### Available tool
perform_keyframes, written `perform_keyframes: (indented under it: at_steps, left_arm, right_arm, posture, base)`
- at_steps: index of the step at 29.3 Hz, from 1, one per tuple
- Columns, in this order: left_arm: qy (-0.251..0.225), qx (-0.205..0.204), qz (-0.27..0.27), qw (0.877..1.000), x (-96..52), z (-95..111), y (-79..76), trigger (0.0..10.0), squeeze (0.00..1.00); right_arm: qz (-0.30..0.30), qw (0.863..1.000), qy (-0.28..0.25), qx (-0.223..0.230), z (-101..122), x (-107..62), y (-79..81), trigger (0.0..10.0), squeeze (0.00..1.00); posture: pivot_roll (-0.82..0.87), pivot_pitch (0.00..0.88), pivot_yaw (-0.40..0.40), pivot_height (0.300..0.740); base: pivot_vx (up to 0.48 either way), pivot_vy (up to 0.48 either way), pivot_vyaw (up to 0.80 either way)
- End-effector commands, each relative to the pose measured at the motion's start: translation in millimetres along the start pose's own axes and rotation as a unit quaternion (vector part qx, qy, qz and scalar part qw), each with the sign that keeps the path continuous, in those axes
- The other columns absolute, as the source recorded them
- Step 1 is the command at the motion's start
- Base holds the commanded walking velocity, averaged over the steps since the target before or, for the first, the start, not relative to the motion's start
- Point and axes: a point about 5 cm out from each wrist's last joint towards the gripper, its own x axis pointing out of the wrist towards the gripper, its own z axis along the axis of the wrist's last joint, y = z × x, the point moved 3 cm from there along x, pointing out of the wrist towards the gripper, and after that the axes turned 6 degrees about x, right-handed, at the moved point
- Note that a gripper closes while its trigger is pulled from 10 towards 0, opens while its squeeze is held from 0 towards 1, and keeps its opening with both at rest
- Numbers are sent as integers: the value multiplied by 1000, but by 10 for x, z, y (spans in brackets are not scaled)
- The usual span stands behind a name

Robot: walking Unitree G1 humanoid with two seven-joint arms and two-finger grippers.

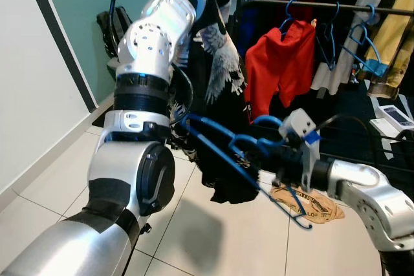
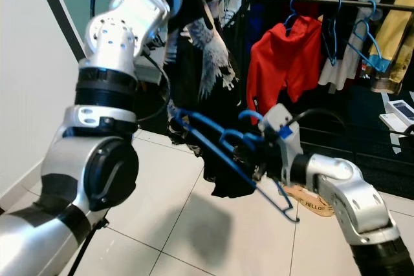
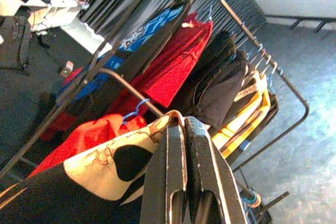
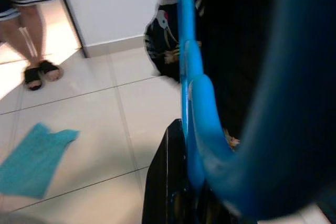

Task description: Hang hanger

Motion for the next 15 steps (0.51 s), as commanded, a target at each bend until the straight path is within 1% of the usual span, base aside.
perform_keyframes:
  at_steps: [1, 3, 5, 7, 8, 10, 12, 13, 14, 15]
  left_arm:
    - [-23, -14, -8, 1000, 2, 190, -35, 10000, 0]
    - [-23, -14, -8, 1000, 2, 190, -35, 10000, 0]
    - [-33, -17, -36, 999, -20, 370, -153, 10000, 0]
    - [-33, -17, -36, 999, -20, 370, -153, 10000, 0]
    - [-41, -16, -45, 998, -31, 457, -195, 10000, 0]
    - [-41, -16, -45, 998, -31, 457, -195, 10000, 0]
    - [-58, -13, -53, 997, -43, 618, -247, 10000, 0]
    - [-58, -13, -53, 997, -43, 618, -247, 10000, 0]
    - [-73, -17, -58, 995, -45, 768, -299, 10000, 0]
    - [-73, -17, -58, 995, -45, 768, -299, 10000, 0]
  right_arm:
    - [-40, 999, -12, -5, 35, 0, -123, 10000, 0]
    - [-40, 999, -12, -5, 35, 0, -123, 10000, 0]
    - [-106, 994, -39, 2, 126, 8, -309, 10000, 0]
    - [-106, 994, -39, 2, 126, 8, -309, 10000, 0]
    - [-125, 991, -43, 5, 140, 8, -365, 10000, 0]
    - [-125, 991, -43, 5, 140, 8, -365, 10000, 0]
    - [-141, 989, -33, 6, 97, 10, -412, 10000, 0]
    - [-141, 989, -33, 6, 97, 10, -412, 10000, 0]
    - [-152, 988, -22, 8, 41, 20, -441, 10000, 0]
    - [-152, 988, -22, 8, 41, 20, -441, 10000, 0]
  posture:
    - [-42, 8, 56, 740]
    - [-42, 8, 56, 740]
    - [-35, 9, 52, 740]
    - [-35, 9, 52, 740]
    - [-31, 9, 50, 740]
    - [-31, 9, 50, 740]
    - [-26, 9, 43, 740]
    - [-26, 9, 43, 740]
    - [-20, 9, 40, 740]
    - [-20, 9, 40, 740]
  base:
    - [0, 0, 0]
    - [0, 0, 0]
    - [0, 0, 0]
    - [0, 0, 0]
    - [0, 0, 0]
    - [0, 0, 0]
    - [0, 0, 0]
    - [0, 0, 0]
    - [0, 0, 0]
    - [0, 0, 0]
